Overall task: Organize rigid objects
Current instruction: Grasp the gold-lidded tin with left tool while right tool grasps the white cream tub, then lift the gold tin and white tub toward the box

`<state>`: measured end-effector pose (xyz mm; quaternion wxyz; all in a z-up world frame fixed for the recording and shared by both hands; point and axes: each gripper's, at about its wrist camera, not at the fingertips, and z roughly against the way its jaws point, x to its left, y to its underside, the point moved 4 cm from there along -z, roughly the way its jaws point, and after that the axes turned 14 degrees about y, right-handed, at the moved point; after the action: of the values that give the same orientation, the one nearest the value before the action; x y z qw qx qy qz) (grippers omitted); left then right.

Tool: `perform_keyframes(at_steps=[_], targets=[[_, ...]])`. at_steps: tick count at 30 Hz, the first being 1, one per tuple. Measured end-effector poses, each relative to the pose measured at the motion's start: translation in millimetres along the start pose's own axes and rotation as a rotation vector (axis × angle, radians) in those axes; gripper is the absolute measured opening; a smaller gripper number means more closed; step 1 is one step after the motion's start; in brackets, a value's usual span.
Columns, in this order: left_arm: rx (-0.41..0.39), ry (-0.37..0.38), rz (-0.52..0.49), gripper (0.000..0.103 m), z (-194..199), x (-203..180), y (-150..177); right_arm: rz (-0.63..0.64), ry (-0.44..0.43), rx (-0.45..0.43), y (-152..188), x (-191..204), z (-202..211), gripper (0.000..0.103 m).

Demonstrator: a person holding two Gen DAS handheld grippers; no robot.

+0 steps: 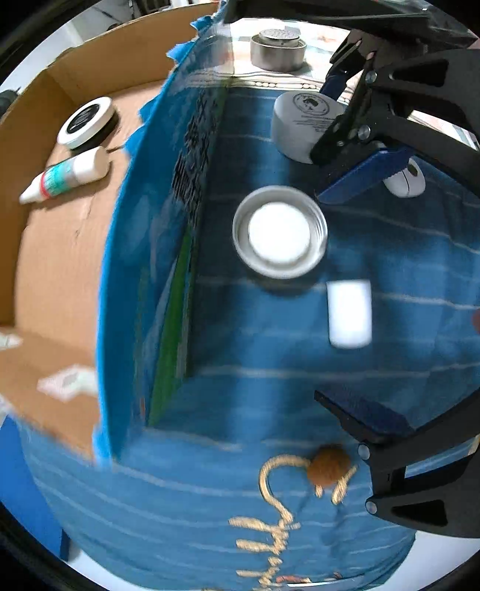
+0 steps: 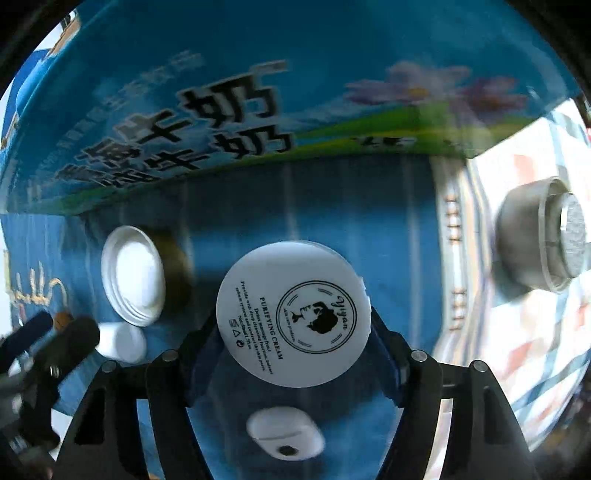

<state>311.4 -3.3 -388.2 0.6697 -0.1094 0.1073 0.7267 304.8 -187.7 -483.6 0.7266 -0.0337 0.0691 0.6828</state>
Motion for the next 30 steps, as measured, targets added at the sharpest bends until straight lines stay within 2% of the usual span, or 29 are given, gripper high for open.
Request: perform_keyframes(at_steps=[4,7,9,10,15,21,25,30], targets=[[0.065,0.037,-0.029,0.099,-24.1,-13.2,-6.9,-0.014,0.012,0.025,10.3,-29.0,-4.2,0.072],[0.096,0.034,-0.064,0.099,-41.8,-22.7,-13.0,-0.028,0.023,0.039,19.4,-46.4,-6.9,0.072],[0.106,0.029,-0.087,0.082,-51.4,-27.7,-16.6,-0.036,0.02,0.043,25.3,-53.9,-8.2,0.071],[0.107,0.027,-0.1,0.061,-55.1,-29.8,-18.5,-0.038,0.016,0.044,27.4,-56.1,-8.8,0.071],[0.109,0.011,-0.125,0.061,-59.0,-28.9,-19.5,-0.05,0.005,0.063,33.3,-68.7,-11.0,0.071],[0.118,0.001,-0.135,0.061,-55.1,-37.5,21.9,-0.038,0.028,0.111,65.5,-90.6,-16.2,0.07],[0.155,-0.005,-0.125,0.061,-69.4,-38.1,44.0,-0.033,0.034,0.116,78.4,-96.1,-18.4,0.07],[0.155,-0.015,-0.121,0.061,-80.8,-37.5,42.0,-0.042,0.043,0.139,79.4,-98.4,-30.8,0.07]])
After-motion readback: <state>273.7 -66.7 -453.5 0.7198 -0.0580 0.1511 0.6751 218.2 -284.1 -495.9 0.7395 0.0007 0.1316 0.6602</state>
